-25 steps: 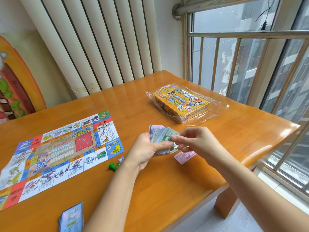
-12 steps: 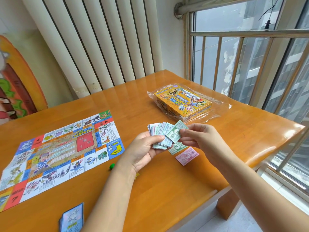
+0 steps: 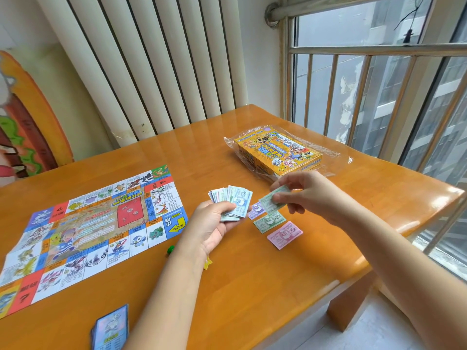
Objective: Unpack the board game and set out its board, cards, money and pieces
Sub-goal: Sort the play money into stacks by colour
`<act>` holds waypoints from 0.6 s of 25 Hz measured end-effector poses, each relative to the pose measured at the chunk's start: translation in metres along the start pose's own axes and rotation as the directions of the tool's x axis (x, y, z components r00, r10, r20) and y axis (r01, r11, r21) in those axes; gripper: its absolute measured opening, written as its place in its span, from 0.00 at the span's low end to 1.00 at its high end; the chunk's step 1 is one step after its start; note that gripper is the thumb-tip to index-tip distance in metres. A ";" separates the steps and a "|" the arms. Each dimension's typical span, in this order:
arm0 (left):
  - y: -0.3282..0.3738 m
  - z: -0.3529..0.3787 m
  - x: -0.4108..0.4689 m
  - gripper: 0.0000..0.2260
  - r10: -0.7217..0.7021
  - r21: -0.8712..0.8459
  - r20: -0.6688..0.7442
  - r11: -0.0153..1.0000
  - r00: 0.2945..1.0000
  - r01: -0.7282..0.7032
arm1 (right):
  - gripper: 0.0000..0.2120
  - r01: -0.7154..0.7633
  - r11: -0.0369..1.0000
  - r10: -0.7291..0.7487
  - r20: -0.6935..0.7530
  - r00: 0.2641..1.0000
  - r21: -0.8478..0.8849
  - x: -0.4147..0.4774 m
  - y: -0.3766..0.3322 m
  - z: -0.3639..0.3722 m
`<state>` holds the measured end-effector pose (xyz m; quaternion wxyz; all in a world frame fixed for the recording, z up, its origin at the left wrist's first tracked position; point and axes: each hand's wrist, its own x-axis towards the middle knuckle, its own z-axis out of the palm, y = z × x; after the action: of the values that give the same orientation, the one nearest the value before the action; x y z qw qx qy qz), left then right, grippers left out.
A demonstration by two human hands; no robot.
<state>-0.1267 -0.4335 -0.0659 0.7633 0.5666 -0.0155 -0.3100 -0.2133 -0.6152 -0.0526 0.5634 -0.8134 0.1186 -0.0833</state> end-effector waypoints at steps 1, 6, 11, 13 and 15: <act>0.000 -0.002 0.001 0.07 -0.024 -0.002 -0.017 1.000 1.000 0.024 | 0.05 -0.015 0.998 0.017 0.023 1.000 -0.068 0.004 0.000 0.000; -0.004 -0.007 0.003 0.07 -0.151 0.046 -0.024 0.987 0.988 0.152 | 0.11 -0.128 0.959 0.146 0.054 0.988 -0.253 0.017 0.014 0.015; -0.006 -0.008 0.006 0.08 -0.215 0.098 -0.012 0.972 0.976 0.215 | 0.13 -0.155 0.892 0.149 -0.047 0.988 -0.424 0.018 0.019 0.025; -0.004 -0.009 0.005 0.07 -0.226 0.116 -0.007 0.967 0.974 0.225 | 0.12 -0.156 0.887 0.138 -0.072 0.988 -0.435 0.017 0.019 0.027; -0.003 -0.010 0.004 0.09 -0.229 0.129 -0.005 0.965 0.973 0.228 | 0.12 -0.163 0.879 0.133 -0.097 0.986 -0.448 0.015 0.018 0.029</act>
<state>-0.1205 -0.4273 -0.0736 0.6842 0.6111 0.0261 -0.3973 -0.1926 -0.5992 -0.0799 0.3584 -0.9080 0.2142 -0.0355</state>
